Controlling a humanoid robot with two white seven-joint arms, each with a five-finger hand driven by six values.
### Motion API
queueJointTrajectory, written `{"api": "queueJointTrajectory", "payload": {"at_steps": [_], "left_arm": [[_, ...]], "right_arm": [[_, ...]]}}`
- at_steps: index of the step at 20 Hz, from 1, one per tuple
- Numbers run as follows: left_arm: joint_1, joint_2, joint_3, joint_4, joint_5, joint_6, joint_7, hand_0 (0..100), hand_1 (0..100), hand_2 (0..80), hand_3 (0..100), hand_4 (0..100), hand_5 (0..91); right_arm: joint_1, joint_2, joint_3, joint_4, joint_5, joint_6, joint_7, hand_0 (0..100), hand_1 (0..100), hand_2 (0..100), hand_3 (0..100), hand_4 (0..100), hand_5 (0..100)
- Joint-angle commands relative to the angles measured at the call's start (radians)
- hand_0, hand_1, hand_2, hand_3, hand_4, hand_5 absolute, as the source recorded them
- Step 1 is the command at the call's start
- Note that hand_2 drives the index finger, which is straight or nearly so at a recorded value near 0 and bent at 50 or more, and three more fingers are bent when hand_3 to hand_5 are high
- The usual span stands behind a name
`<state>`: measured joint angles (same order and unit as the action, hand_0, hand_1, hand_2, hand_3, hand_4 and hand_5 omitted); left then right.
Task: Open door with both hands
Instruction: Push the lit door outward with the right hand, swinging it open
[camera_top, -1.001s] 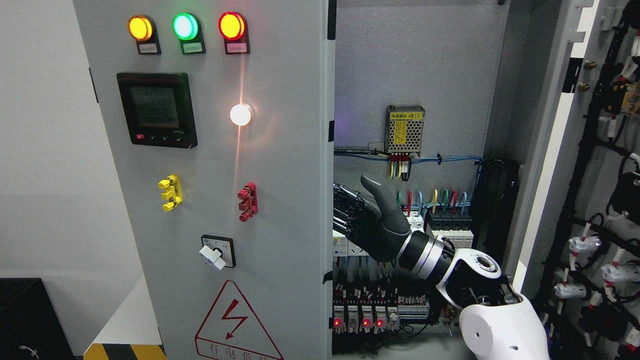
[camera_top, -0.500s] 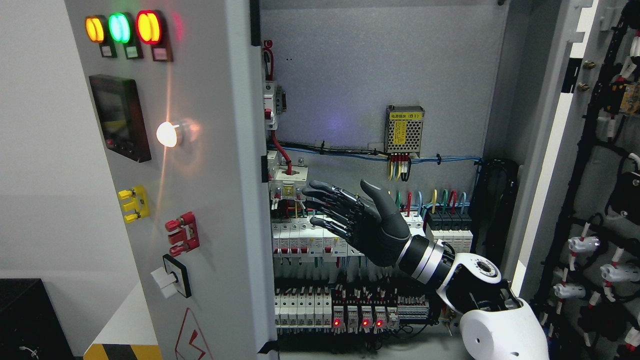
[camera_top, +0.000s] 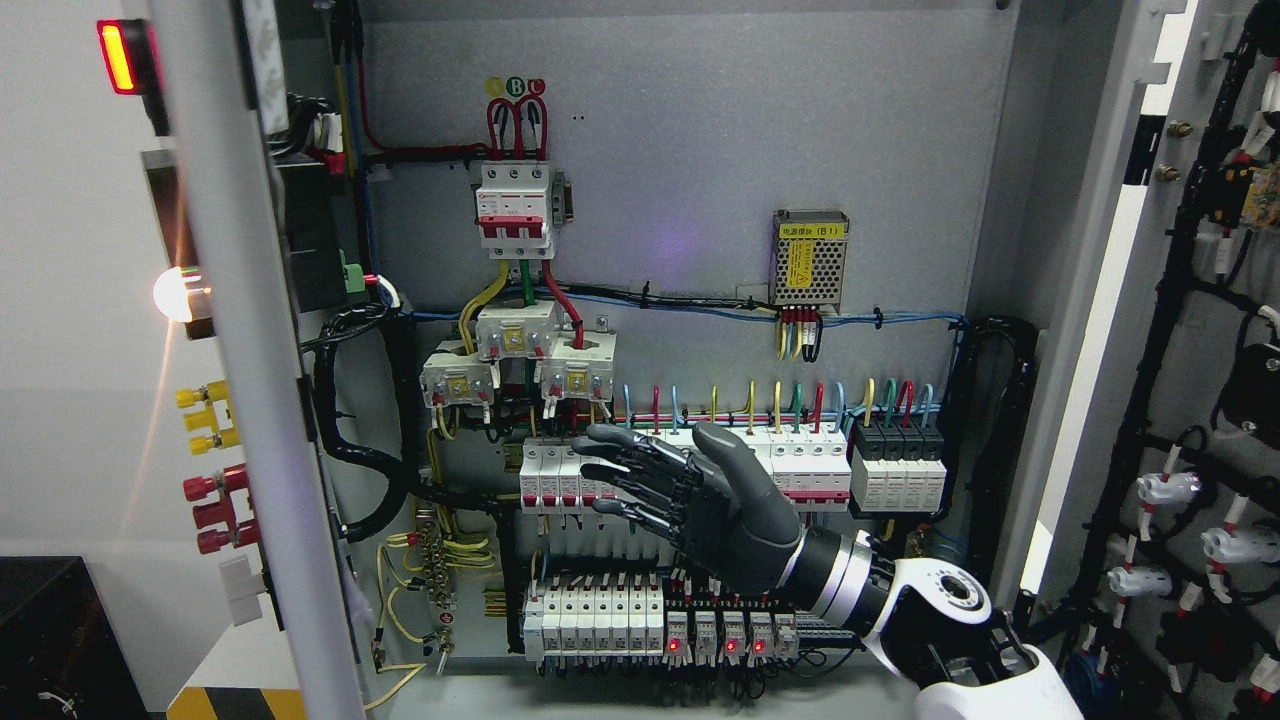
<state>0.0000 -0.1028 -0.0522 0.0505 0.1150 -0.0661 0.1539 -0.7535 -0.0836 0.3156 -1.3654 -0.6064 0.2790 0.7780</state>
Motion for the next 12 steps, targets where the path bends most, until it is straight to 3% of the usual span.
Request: {"api": "queueJointTrajectory", "payload": {"at_steps": [1, 8, 12], "left_arm": [[0.009, 0.000, 0.000, 0.000, 0.000, 0.000, -0.001, 0, 0, 0.0, 0, 0, 0.0], [0.009, 0.000, 0.000, 0.000, 0.000, 0.000, -0.001, 0, 0, 0.0, 0, 0, 0.0], [0.009, 0.000, 0.000, 0.000, 0.000, 0.000, -0.001, 0, 0, 0.0, 0, 0, 0.0]], "right_arm": [[0.086, -0.031, 0.126, -0.178, 0.002, -0.001, 0.000, 19, 0, 0, 0, 0, 0], [0.201, -0.030, 0.213, -0.211, 0.013, -0.012, -0.002, 19, 0, 0, 0, 0, 0], [0.212, -0.021, 0.244, -0.228, 0.037, -0.014, -0.003, 19, 0, 0, 0, 0, 0]]}}
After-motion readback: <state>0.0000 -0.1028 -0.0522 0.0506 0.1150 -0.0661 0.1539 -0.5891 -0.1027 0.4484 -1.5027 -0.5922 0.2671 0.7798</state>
